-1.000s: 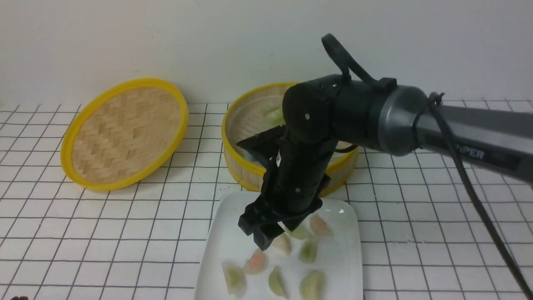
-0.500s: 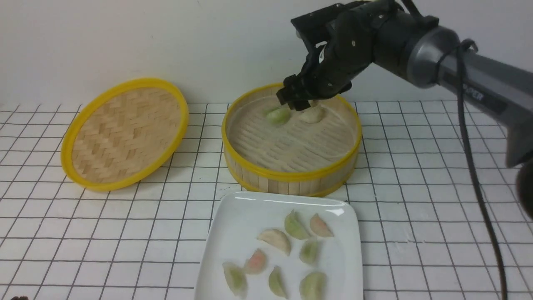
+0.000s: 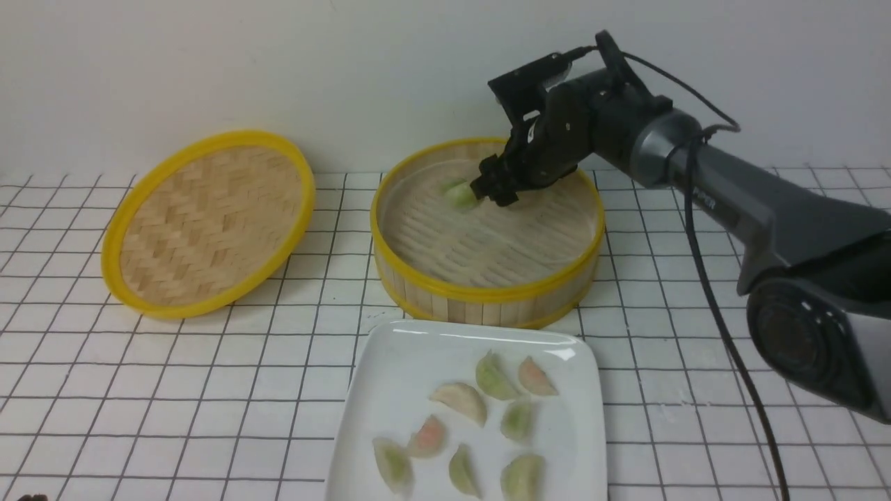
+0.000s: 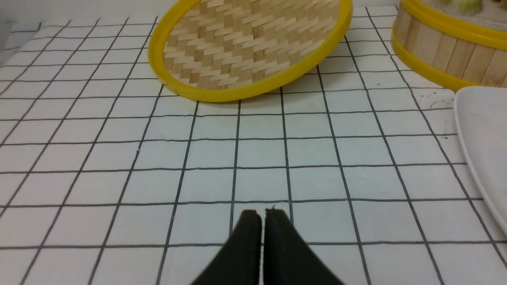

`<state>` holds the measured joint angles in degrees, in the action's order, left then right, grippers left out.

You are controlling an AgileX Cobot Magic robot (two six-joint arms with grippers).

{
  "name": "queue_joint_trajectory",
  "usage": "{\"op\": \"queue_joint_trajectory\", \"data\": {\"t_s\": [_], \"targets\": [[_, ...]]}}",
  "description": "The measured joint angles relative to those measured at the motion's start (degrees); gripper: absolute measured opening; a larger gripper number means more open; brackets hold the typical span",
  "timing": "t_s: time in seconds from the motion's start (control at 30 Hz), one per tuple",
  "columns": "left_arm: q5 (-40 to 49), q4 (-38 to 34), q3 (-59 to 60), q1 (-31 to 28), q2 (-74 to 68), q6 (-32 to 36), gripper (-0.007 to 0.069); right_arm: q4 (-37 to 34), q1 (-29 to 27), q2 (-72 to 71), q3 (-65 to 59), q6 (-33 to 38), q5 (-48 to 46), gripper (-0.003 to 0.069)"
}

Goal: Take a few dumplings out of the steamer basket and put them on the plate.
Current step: Use the right arm to grab a dumpling from inside the steamer, then use the right arm to put the dumpling into the plate

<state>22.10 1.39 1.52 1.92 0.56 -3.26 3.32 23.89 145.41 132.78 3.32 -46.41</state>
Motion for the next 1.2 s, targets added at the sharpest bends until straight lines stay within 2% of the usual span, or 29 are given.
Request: {"op": "queue_joint_trajectory", "data": {"t_s": [0.23,0.37,0.53,0.73,0.9,1.1,1.13,1.2], "targets": [[0.0,0.0,0.0,0.0,0.0,0.0,-0.0006,2.9,-0.4,2.2,0.5,-1.2,1.0,0.0476],[0.0,0.0,0.0,0.0,0.0,0.0,-0.0006,4.7,-0.4,2.3,0.5,-4.2,0.6,0.0429],[0.0,0.0,0.0,0.0,0.0,0.0,-0.0006,5.8,-0.4,0.8,0.5,-5.1,-4.1,0.0428],[0.0,0.0,0.0,0.0,0.0,0.0,-0.0006,0.6,-0.4,-7.1,0.4,-4.5,-17.6,0.0428],[0.0,0.0,0.0,0.0,0.0,0.0,-0.0006,-3.0,-0.4,-13.0,-0.8,-1.6,-24.1,0.0428],[0.0,0.0,0.0,0.0,0.0,0.0,-0.0006,-10.7,0.3,-24.5,-14.7,-0.7,-24.7,0.0427],[0.0,0.0,0.0,0.0,0.0,0.0,-0.0006,-13.4,1.8,-30.2,-23.0,-0.7,-24.7,0.0427],[0.0,0.0,0.0,0.0,0.0,0.0,-0.0006,-14.1,2.5,-32.2,-27.1,-1.0,-24.7,0.0427]]}}
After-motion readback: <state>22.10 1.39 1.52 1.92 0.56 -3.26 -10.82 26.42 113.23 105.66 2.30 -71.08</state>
